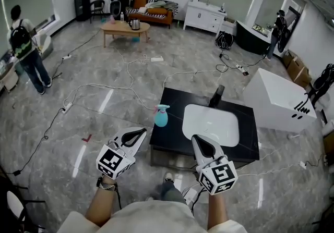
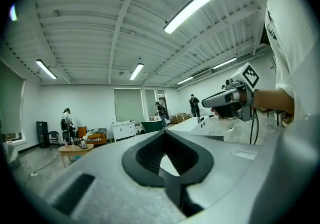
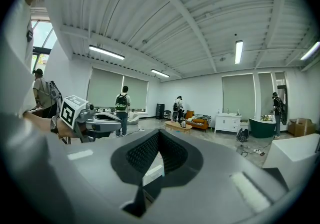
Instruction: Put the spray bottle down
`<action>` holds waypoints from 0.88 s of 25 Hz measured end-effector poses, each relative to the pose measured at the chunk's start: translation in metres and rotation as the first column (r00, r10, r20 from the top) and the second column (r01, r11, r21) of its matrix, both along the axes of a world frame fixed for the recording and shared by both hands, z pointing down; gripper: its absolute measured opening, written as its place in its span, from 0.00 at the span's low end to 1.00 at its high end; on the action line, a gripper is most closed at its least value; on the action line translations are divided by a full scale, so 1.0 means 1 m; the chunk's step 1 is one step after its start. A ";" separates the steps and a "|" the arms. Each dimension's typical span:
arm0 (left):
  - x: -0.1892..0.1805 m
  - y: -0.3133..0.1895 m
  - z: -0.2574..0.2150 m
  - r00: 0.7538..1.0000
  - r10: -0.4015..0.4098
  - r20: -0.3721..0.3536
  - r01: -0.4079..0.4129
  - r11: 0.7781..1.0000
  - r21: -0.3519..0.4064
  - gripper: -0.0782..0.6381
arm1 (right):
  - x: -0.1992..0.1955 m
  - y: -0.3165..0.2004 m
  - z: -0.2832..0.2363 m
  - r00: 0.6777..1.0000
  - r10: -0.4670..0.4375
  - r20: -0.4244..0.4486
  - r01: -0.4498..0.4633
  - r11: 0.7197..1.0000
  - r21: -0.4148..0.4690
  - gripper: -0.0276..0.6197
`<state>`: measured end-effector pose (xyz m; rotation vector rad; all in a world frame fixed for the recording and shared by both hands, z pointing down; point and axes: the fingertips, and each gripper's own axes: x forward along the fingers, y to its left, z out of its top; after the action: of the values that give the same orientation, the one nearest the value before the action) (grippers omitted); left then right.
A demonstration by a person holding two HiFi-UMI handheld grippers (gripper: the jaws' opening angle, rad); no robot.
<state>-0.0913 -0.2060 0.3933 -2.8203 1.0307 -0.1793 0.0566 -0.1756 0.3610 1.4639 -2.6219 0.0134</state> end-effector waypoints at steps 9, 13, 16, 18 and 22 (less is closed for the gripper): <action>0.001 0.003 -0.003 1.000 0.013 0.004 -0.013 1.000 0.002 0.12 | 0.002 -0.001 -0.002 0.999 0.020 -0.037 -0.020 1.000 0.001 0.05; 0.003 0.004 0.002 1.000 0.024 0.005 -0.024 1.000 -0.007 0.12 | 0.000 -0.002 0.002 0.999 0.017 -0.040 -0.017 1.000 -0.010 0.05; 0.002 0.004 0.003 1.000 0.031 -0.001 -0.031 0.999 -0.014 0.12 | -0.001 -0.003 0.005 0.999 0.017 -0.043 -0.018 1.000 -0.016 0.05; 0.003 0.003 0.004 0.999 0.037 -0.002 -0.037 0.999 -0.018 0.12 | -0.001 -0.005 0.007 0.999 0.019 -0.046 -0.020 1.000 -0.019 0.05; 0.004 0.002 0.008 0.999 0.045 0.000 -0.045 0.999 -0.025 0.12 | 0.000 -0.008 0.011 0.998 0.024 -0.051 -0.025 0.999 -0.025 0.05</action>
<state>-0.0872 -0.2039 0.4012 -2.8625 0.9698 -0.1896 0.0563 -0.1835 0.3719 1.4678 -2.5544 0.0129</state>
